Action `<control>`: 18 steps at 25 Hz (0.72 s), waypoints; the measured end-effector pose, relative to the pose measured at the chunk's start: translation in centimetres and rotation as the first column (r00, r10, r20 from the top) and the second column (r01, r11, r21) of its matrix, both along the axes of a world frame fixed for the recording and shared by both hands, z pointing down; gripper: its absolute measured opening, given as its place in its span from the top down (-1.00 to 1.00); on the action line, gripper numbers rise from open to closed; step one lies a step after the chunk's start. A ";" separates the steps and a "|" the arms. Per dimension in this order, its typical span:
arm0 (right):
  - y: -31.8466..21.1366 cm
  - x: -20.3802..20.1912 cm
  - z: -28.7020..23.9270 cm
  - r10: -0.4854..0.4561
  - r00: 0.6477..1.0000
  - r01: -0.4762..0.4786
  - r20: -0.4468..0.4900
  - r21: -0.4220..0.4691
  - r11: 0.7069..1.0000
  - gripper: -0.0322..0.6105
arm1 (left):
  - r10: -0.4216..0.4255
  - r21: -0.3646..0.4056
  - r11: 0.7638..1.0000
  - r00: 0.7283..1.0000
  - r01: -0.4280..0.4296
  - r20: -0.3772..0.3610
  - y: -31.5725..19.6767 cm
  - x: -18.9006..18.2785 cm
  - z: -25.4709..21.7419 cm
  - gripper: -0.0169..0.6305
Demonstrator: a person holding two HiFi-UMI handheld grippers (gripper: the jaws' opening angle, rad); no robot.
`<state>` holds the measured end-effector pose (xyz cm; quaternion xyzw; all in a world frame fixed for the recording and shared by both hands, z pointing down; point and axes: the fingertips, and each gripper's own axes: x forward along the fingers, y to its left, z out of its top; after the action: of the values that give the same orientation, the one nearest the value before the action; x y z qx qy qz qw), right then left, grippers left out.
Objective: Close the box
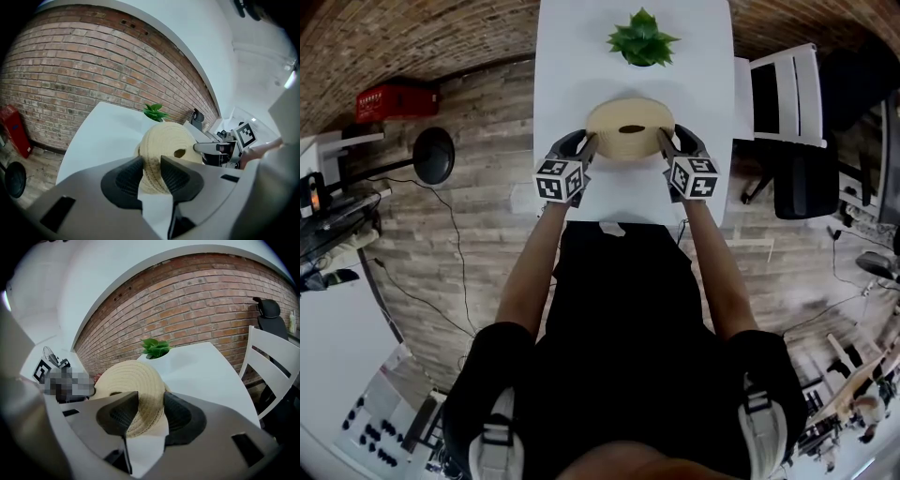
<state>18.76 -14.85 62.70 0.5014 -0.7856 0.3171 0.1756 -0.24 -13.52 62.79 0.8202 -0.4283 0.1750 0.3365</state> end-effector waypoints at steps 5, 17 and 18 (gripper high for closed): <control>-0.6 0.1 0.2 -0.013 1.000 0.013 -0.003 0.001 1.000 0.38 | -0.015 0.000 1.000 1.000 0.015 -0.002 -0.5 0.2 0.3 0.55; -1.2 0.3 0.8 -0.026 1.000 0.026 -0.003 -0.012 1.000 0.38 | -0.025 -0.018 1.000 1.000 0.025 -0.004 -0.9 0.4 0.9 0.55; -1.2 0.3 0.8 -0.026 1.000 0.026 -0.002 -0.014 1.000 0.38 | -0.024 -0.020 1.000 1.000 0.024 -0.004 -0.9 0.4 0.9 0.55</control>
<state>19.05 -16.07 63.53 0.4902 -0.7897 0.3198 0.1840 0.14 -14.44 63.74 0.8119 -0.4357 0.1733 0.3478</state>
